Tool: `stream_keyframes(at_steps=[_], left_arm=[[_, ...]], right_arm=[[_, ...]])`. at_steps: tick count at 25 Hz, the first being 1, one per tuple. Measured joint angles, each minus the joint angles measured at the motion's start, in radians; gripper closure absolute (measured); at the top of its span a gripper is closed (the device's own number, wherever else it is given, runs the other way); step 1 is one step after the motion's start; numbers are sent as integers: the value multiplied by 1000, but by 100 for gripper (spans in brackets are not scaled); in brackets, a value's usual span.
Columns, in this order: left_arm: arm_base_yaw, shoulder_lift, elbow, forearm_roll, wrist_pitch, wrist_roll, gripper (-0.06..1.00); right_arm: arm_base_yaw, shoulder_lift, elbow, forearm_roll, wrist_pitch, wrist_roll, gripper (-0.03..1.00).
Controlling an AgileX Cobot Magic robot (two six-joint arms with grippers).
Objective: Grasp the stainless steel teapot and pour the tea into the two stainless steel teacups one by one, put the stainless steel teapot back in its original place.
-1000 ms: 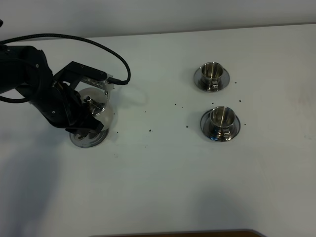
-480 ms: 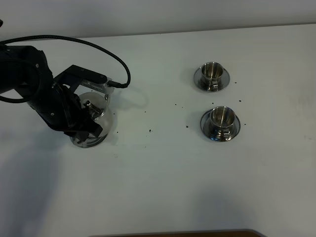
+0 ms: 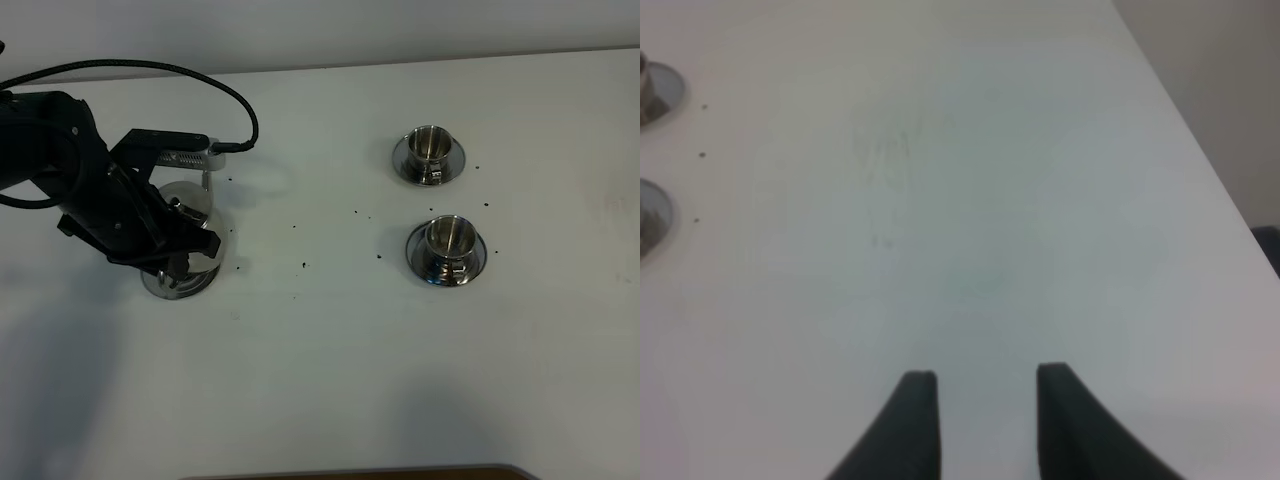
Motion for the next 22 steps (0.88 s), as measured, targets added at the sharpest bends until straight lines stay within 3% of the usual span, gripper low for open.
stream_keyframes(at_steps=[5, 12, 22], left_arm=[[0, 0, 0, 3, -25, -57, 70], [-2, 0, -86, 0, -19, 66, 70], [-79, 93, -299, -3, 31, 241, 70]], right_arm=[[0, 0, 0, 0, 0, 0, 72], [0, 0, 0, 0, 0, 0, 72], [0, 0, 0, 0, 0, 0, 72]])
